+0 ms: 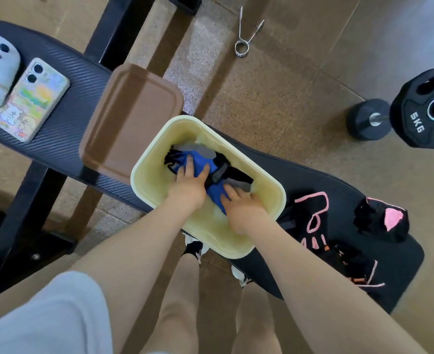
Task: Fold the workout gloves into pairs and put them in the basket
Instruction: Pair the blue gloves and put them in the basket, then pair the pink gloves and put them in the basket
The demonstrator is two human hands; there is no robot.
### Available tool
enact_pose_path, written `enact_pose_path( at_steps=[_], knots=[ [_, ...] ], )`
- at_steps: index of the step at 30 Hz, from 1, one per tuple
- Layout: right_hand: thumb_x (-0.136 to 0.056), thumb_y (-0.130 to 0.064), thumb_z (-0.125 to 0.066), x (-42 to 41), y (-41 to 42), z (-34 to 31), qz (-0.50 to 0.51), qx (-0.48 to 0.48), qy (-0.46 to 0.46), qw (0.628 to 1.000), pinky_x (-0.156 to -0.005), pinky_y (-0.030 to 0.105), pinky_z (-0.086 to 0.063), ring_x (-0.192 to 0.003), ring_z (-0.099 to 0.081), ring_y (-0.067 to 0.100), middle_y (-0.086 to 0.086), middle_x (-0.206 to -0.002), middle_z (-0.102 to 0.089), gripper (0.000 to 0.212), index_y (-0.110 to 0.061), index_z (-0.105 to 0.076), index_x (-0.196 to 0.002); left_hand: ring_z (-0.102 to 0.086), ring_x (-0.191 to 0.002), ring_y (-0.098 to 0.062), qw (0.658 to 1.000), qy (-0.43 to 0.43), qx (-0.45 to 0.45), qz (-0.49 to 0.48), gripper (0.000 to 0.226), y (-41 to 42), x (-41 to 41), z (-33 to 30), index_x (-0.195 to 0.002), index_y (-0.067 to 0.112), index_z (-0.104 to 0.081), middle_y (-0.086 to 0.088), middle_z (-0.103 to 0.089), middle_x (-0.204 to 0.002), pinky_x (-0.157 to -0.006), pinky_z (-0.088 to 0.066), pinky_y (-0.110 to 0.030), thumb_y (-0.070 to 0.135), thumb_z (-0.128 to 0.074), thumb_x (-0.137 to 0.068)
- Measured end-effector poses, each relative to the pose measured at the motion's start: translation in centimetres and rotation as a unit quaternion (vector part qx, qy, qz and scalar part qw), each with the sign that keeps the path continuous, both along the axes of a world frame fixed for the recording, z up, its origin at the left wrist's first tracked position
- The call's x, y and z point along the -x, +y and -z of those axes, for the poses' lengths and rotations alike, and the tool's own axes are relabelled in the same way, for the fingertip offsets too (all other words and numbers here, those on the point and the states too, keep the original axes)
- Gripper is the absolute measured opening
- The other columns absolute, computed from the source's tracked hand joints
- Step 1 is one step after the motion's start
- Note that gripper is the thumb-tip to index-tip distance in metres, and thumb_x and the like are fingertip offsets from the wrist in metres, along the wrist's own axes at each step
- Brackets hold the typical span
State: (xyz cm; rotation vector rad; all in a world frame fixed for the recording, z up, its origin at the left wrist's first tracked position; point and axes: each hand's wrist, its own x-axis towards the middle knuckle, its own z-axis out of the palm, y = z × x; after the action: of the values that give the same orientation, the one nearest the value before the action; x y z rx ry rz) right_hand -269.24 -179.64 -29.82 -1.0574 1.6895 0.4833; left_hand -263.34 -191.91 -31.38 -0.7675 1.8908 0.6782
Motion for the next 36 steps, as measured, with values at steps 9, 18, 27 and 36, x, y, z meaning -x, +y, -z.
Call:
enact_pose_path(
  at_steps=[9, 18, 27, 36],
  knots=[
    [-0.096, -0.013, -0.038, 2.4, 4.7, -9.5, 0.305, 0.279, 0.024, 0.91, -0.085, 0.04, -0.047, -0.105, -0.056, 0.026, 0.004, -0.121, -0.057, 0.029, -0.011, -0.058, -0.116, -0.048, -0.114, -0.032, 0.982, 0.184, -0.023, -0.036, 0.044, 2.6, 1.5, -7.7, -0.132, 0.012, -0.043, -0.014, -0.046, -0.132, -0.092, -0.039, -0.037, 0.01, -0.042, -0.088],
    [-0.088, -0.001, -0.043, 4.0, 21.9, -11.2, 0.611, 0.195, 0.091, 0.762, -0.08, 0.025, -0.042, -0.088, -0.056, 0.019, 0.006, -0.097, -0.067, 0.026, -0.008, -0.067, -0.095, -0.057, -0.104, -0.024, 0.948, 0.306, -0.083, -0.022, 0.032, 13.0, 6.0, -14.1, -0.116, 0.009, -0.057, -0.007, -0.063, -0.114, -0.091, -0.041, -0.029, 0.004, -0.041, -0.088],
    [-0.089, -0.003, -0.043, 6.1, 35.1, -8.7, 0.583, 0.167, 0.069, 0.792, -0.088, 0.026, -0.04, -0.105, -0.058, 0.023, 0.007, -0.108, -0.068, 0.028, -0.009, -0.068, -0.099, -0.055, -0.11, -0.023, 0.962, 0.242, -0.067, -0.107, 0.036, 25.6, 5.0, -10.6, -0.119, 0.011, -0.056, -0.008, -0.06, -0.123, -0.094, -0.038, -0.027, 0.004, -0.043, -0.086],
    [-0.091, -0.015, -0.052, 4.6, 44.5, -1.2, 0.443, 0.09, 0.028, 0.892, -0.095, 0.036, -0.042, -0.111, -0.053, 0.028, 0.01, -0.127, -0.053, 0.027, -0.011, -0.059, -0.117, -0.055, -0.111, -0.016, 0.951, 0.222, -0.09, -0.196, 0.035, 34.5, 2.4, -5.1, -0.117, 0.014, -0.056, -0.001, -0.06, -0.118, -0.098, -0.038, -0.024, 0.0, -0.04, -0.089]
  ],
)
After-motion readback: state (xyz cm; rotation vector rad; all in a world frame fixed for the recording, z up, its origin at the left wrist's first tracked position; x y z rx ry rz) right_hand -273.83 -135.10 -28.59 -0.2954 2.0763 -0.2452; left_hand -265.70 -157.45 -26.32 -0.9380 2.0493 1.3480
